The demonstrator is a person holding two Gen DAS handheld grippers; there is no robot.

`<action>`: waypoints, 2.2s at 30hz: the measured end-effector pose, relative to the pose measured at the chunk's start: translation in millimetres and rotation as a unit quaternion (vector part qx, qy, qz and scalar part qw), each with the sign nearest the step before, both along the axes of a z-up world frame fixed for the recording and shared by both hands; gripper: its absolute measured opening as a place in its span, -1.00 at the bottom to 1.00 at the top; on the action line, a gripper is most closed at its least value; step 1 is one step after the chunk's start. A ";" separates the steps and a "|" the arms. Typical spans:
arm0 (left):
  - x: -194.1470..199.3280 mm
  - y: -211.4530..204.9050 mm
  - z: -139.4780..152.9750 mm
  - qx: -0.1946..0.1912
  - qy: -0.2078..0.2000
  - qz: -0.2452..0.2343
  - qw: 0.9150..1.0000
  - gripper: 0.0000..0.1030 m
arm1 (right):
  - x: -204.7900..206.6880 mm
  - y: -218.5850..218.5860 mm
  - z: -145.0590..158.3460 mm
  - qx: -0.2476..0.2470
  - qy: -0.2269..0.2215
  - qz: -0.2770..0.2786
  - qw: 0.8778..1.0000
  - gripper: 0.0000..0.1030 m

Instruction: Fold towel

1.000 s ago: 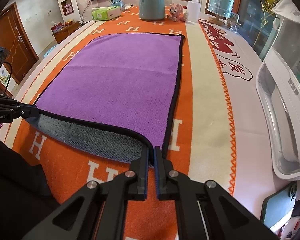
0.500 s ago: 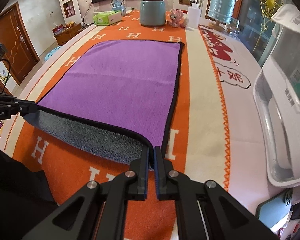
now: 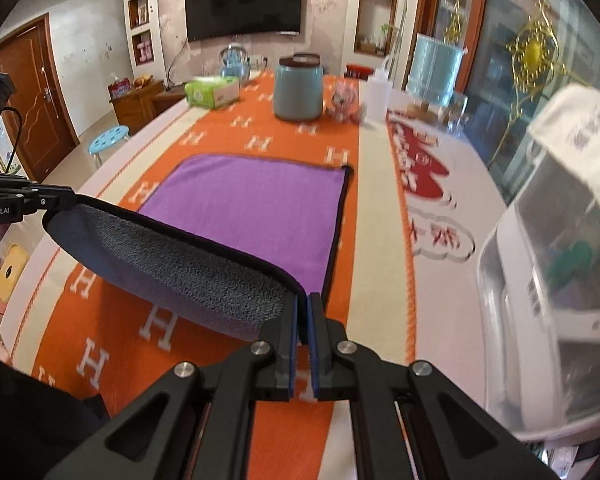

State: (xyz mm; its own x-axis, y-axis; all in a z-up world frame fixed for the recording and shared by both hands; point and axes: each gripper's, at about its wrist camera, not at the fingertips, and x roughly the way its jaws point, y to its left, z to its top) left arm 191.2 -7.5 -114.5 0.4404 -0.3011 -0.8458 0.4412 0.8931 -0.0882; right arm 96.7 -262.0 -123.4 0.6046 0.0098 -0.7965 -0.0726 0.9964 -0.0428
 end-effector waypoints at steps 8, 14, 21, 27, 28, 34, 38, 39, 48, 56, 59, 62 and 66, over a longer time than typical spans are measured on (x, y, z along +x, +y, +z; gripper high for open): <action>38.2 -8.4 14.6 0.012 -0.040 0.008 0.999 -0.92 | 41.3 -4.1 16.5 -0.013 -0.043 0.006 0.999 -0.92; 77.9 -13.3 16.0 0.008 -0.064 0.026 0.998 -0.92 | 82.2 -9.2 18.2 -0.021 -0.069 0.007 0.997 -0.92; 126.5 -19.9 -3.6 -0.002 -0.073 0.055 0.996 -0.92 | 126.2 -16.4 3.5 -0.019 -0.083 0.003 0.996 -0.91; 157.5 -24.6 -34.1 0.001 -0.056 0.077 0.995 -0.92 | 160.6 -19.8 -23.1 -0.017 -0.079 -0.001 0.997 -0.91; 160.7 -24.9 -37.6 0.001 -0.055 0.079 0.995 -0.92 | 164.6 -20.1 -27.0 -0.017 -0.078 -0.002 0.997 -0.91; 175.1 -25.8 -54.6 -0.007 -0.048 0.093 0.994 -0.89 | 180.4 -20.3 -41.6 -0.019 -0.081 -0.008 0.996 -0.91; 179.7 -24.5 -60.8 -0.006 -0.043 0.098 0.994 -0.80 | 186.1 -20.1 -45.5 -0.022 -0.084 -0.013 0.996 -0.88; 179.7 -23.4 -61.1 -0.007 -0.043 0.101 0.994 -0.77 | 187.5 -19.5 -46.5 -0.024 -0.083 -0.014 0.996 -0.88; 167.7 -7.4 -47.8 -0.023 -0.052 0.135 0.989 0.00 | 183.1 -17.1 -42.7 -0.021 -0.081 -0.030 0.996 -0.41; 133.1 18.8 -31.5 -0.028 -0.047 0.171 0.984 0.10 | 152.1 -9.2 -24.7 -0.018 -0.084 -0.049 0.995 -0.03; 114.4 30.8 -24.2 -0.031 -0.045 0.178 0.982 0.15 | 135.1 -2.3 -18.3 -0.021 -0.081 -0.050 0.995 0.03; 93.4 38.8 -16.8 -0.015 -0.047 0.185 0.982 0.16 | 116.2 4.3 -11.6 -0.018 -0.080 -0.057 0.995 0.11; 61.8 47.3 -9.6 0.015 -0.045 0.187 0.981 0.21 | 88.0 11.1 -4.0 -0.015 -0.076 -0.081 0.994 0.16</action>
